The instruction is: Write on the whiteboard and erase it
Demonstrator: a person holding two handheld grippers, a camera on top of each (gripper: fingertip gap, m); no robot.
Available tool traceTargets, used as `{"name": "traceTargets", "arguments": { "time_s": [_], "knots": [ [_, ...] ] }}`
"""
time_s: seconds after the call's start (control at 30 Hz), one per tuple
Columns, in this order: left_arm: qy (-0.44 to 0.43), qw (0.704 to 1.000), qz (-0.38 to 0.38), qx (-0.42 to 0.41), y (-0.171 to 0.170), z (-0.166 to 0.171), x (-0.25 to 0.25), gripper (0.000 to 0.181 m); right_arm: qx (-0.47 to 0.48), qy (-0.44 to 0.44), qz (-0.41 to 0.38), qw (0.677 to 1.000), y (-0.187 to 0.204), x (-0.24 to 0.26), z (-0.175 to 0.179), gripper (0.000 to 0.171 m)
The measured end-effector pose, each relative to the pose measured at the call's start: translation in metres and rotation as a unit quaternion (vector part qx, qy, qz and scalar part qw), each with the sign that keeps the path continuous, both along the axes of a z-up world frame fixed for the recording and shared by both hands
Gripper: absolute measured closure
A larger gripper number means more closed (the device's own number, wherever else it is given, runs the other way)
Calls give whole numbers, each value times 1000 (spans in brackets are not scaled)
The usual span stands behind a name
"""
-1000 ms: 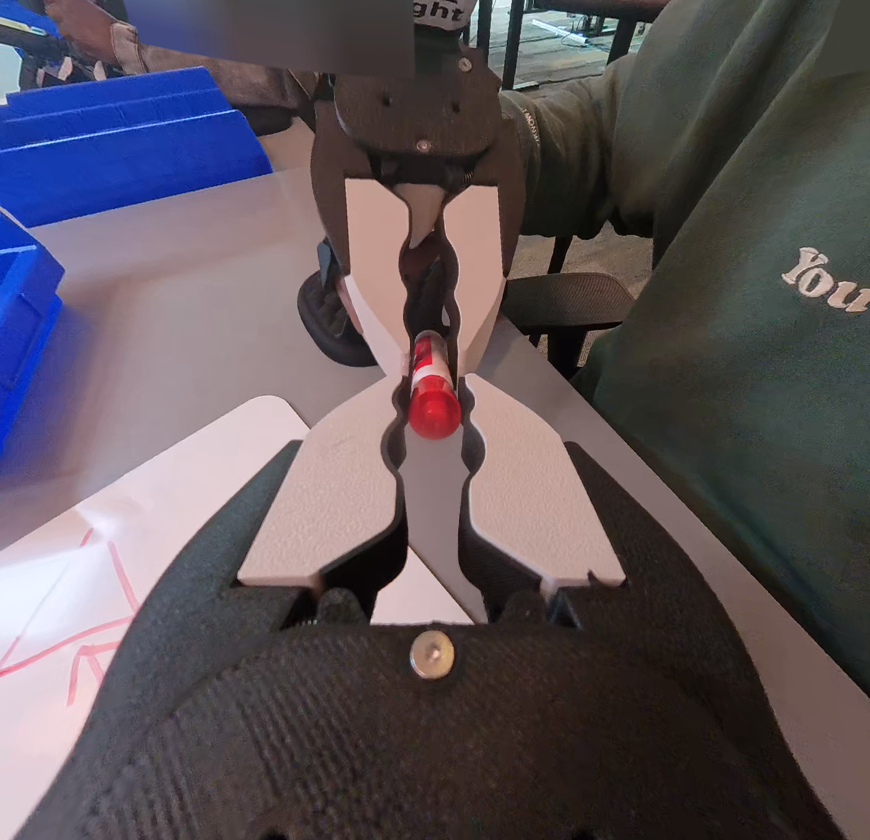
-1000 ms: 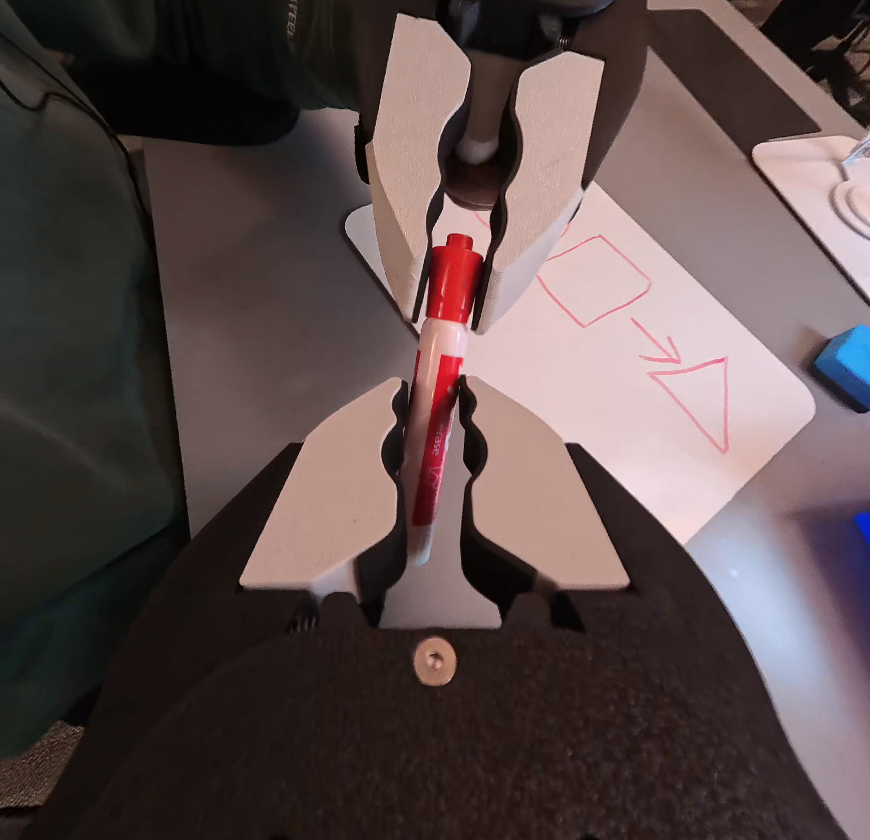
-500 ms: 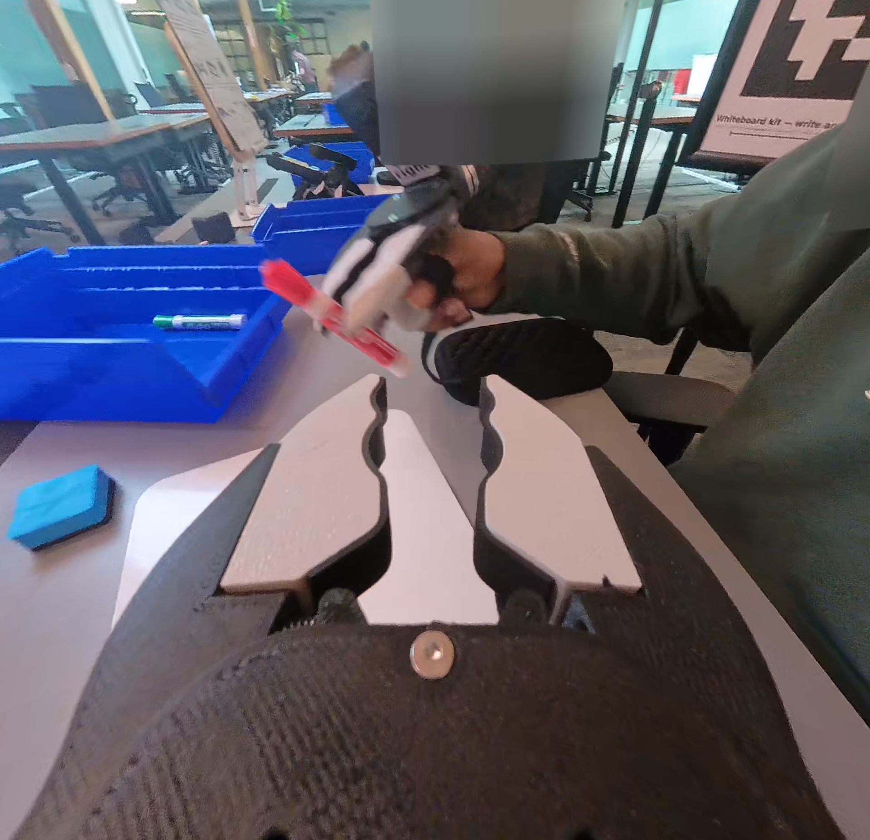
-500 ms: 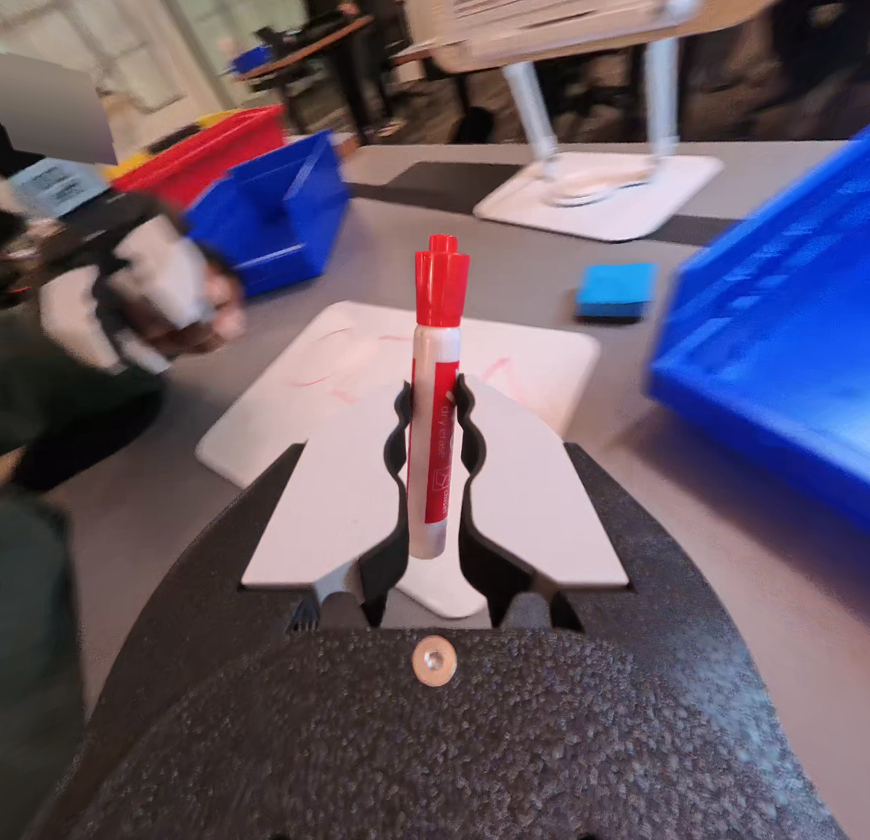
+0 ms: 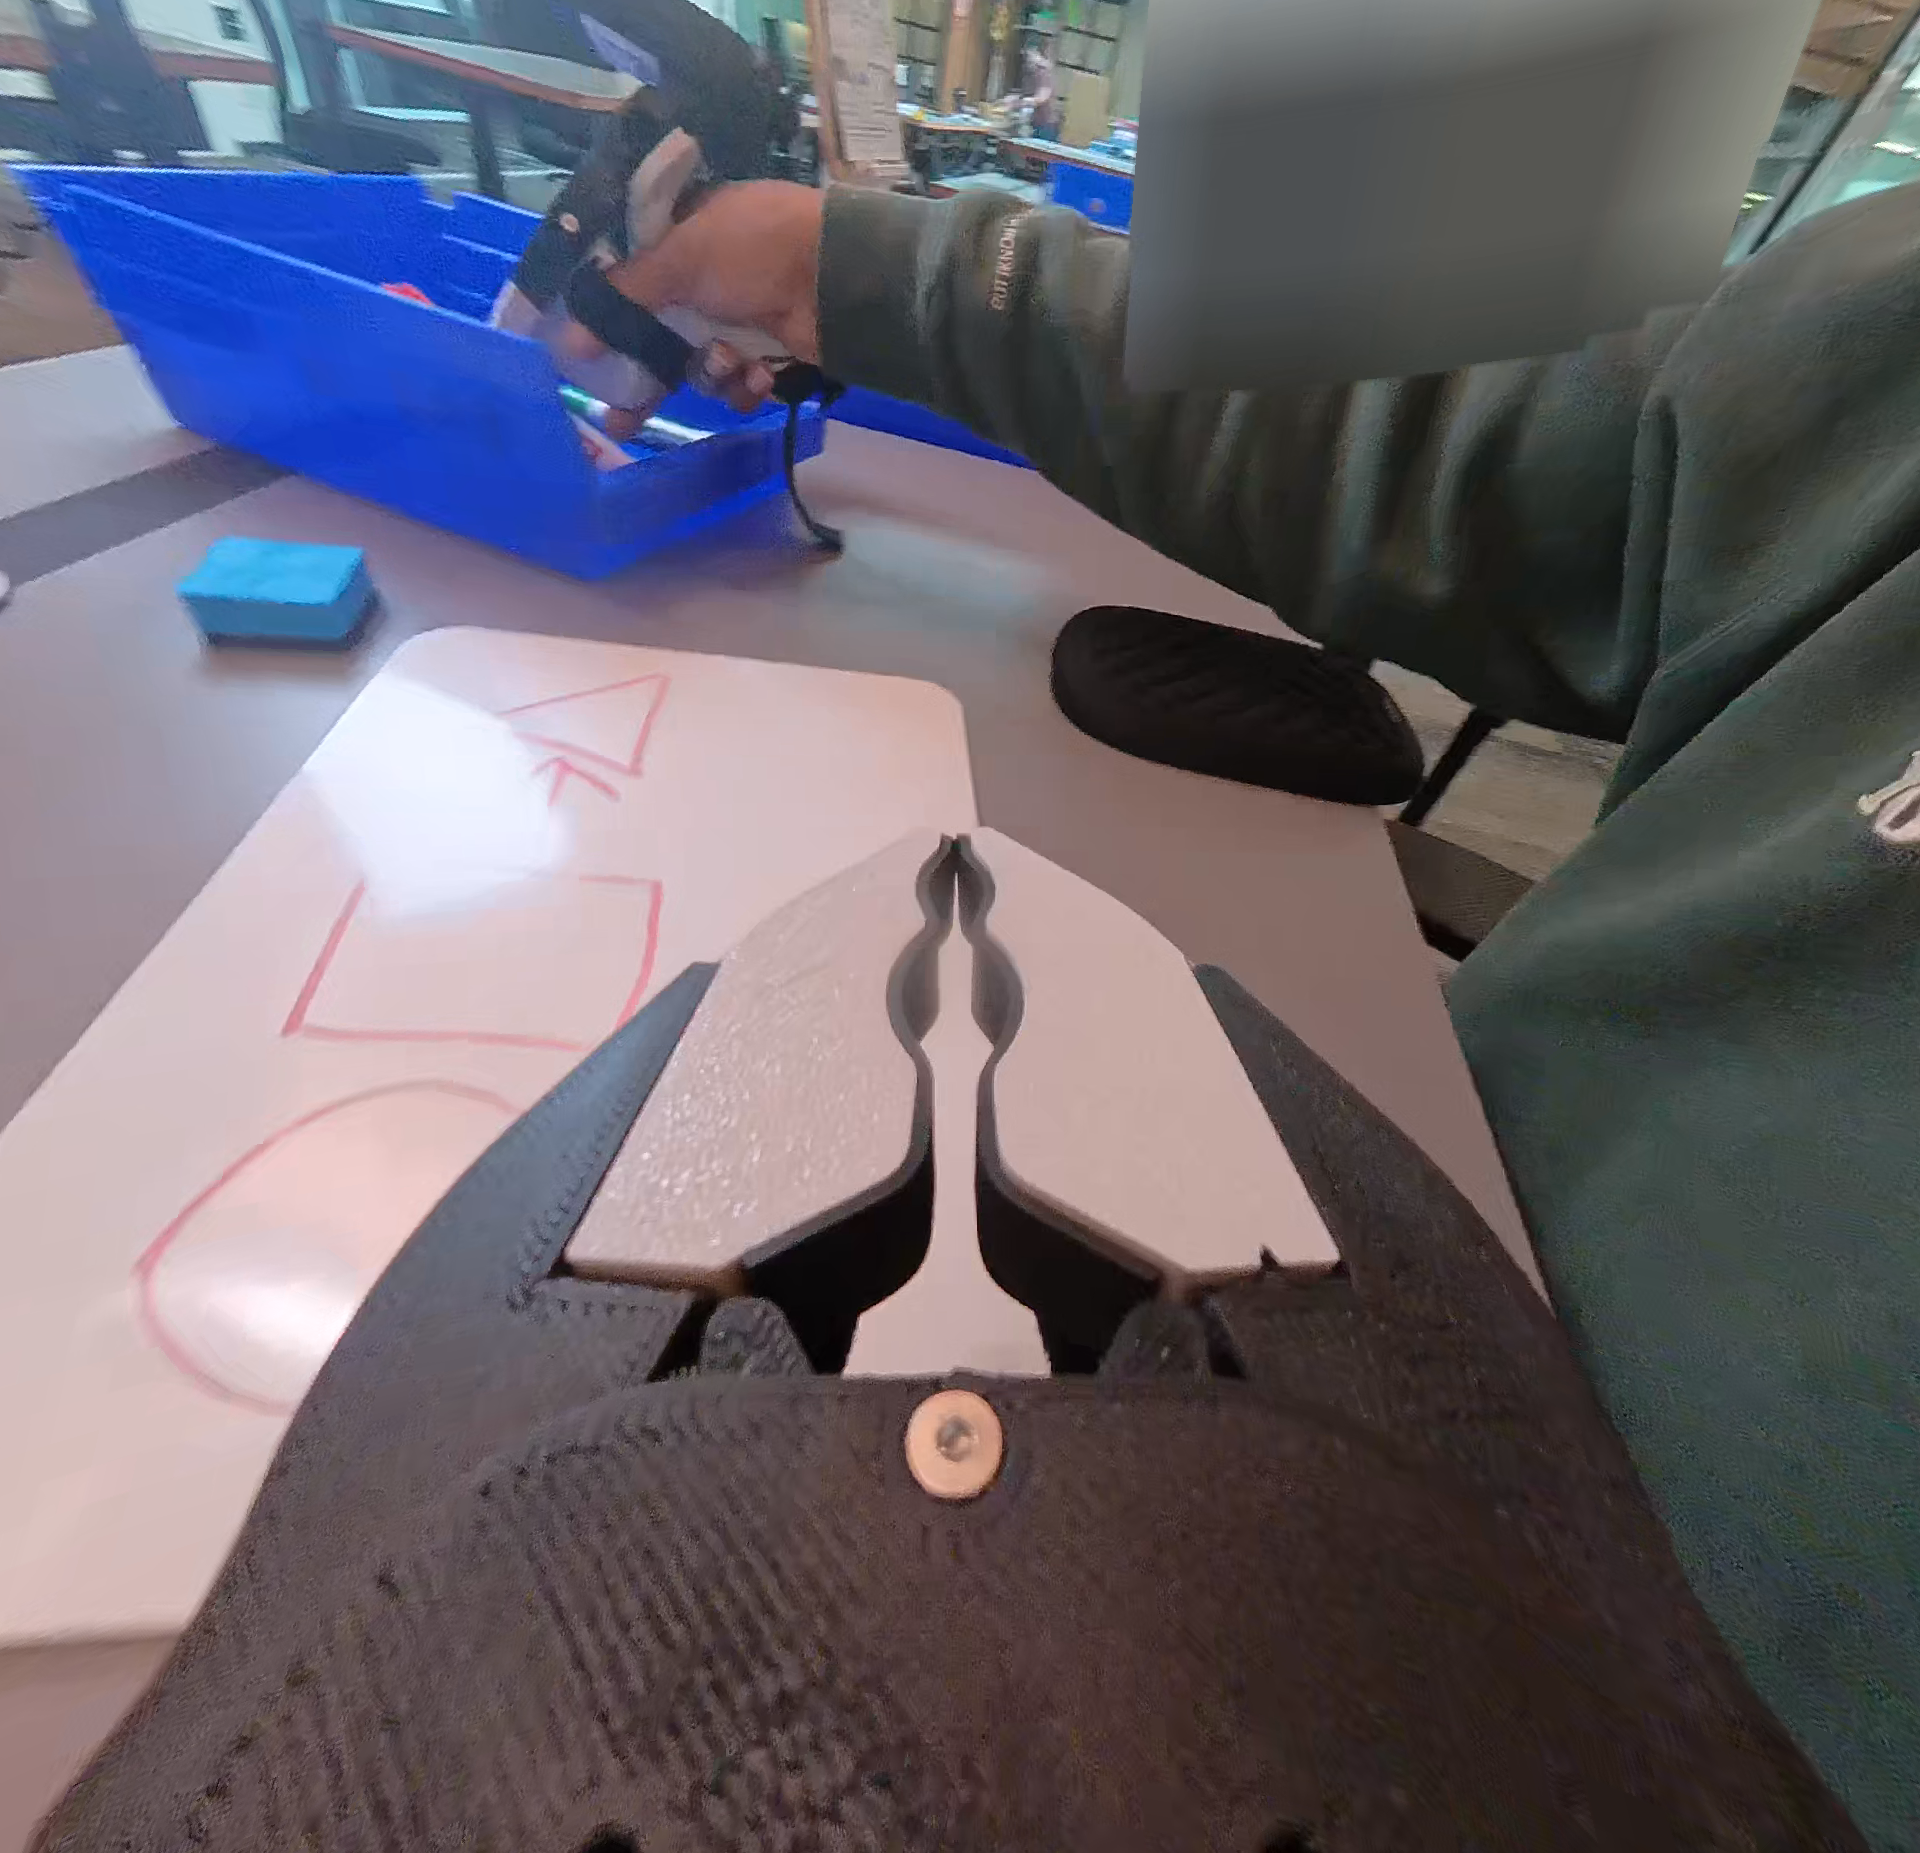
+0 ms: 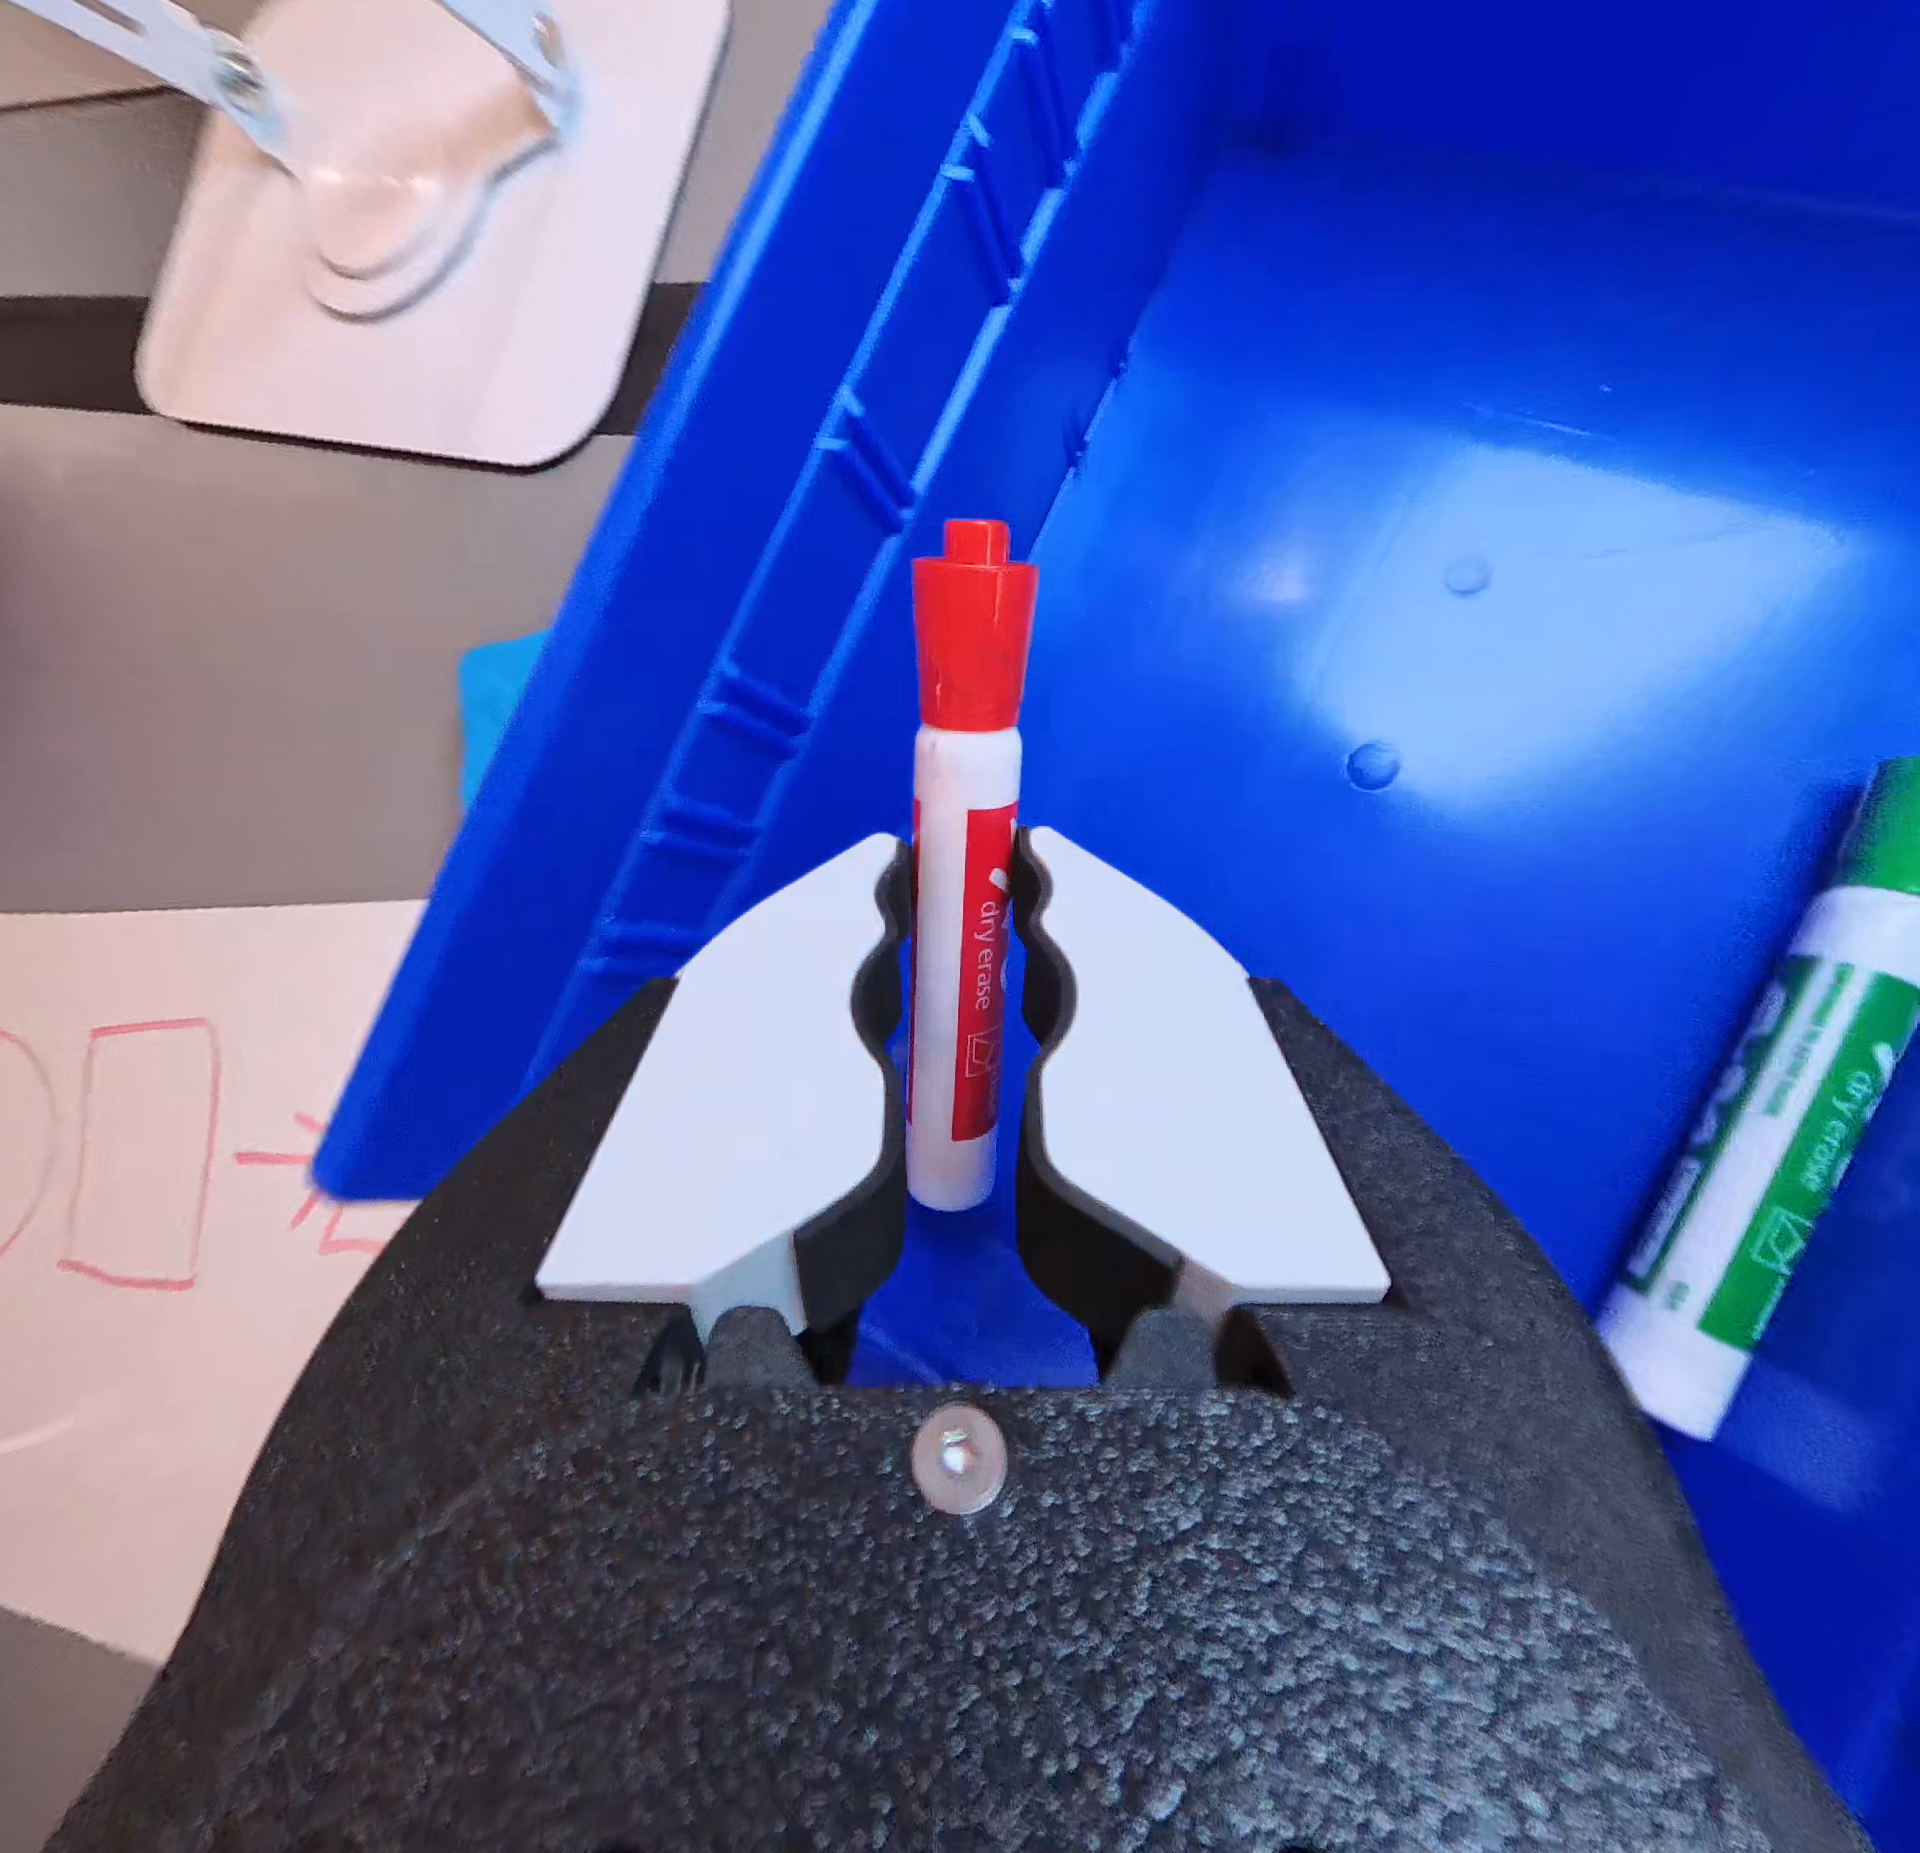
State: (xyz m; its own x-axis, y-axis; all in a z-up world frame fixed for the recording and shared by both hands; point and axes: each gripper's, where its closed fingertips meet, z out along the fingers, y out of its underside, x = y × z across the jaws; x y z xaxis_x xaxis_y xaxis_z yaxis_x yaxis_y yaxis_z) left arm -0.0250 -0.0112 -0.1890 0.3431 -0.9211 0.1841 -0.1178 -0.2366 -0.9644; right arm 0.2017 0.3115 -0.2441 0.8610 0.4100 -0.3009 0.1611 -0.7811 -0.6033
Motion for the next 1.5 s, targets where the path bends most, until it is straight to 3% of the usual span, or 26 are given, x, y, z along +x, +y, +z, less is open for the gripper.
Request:
{"name": "traceTargets", "arguments": {
  "time_s": [0.2,0.23,0.4,0.53,0.63,0.73,0.83,1.0,1.17,1.33,1.4,1.5],
  "knots": [
    [7,999,50,6,6,-9,-28,181,-23,3,-14,1000,15,-8,-14,152],
    [4,999,54,8,9,-7,-30,181,-22,4,-20,1000,17,-9,-12,144],
    [11,998,54,6,14,-12,-36,180,64,3,-36,997,23,-5,26,128],
    [22,998,62,22,16,-11,-39,180,189,-2,46,981,-12,-34,77,128],
    [22,997,68,23,19,-11,-42,180,220,-14,116,969,-58,-68,88,125],
    [29,997,70,24,20,-13,-42,179,220,-24,174,960,-100,-101,75,124],
    [40,996,77,35,23,-13,-45,179,196,-39,186,962,-113,-125,44,117],
    [45,996,75,32,26,-17,-50,178,165,-51,110,979,-72,-161,8,91],
    [28,997,65,34,23,-9,-55,178,136,-130,23,982,-15,-138,-22,80],
    [8,999,37,30,12,-3,-50,178,110,-137,48,983,-9,-131,-36,96],
    [6,999,29,22,10,-5,-49,178,95,-135,69,984,-10,-133,-39,118],
    [29,999,14,7,7,-14,-50,178,86,-147,112,979,-14,-135,-38,120]
  ]
}}
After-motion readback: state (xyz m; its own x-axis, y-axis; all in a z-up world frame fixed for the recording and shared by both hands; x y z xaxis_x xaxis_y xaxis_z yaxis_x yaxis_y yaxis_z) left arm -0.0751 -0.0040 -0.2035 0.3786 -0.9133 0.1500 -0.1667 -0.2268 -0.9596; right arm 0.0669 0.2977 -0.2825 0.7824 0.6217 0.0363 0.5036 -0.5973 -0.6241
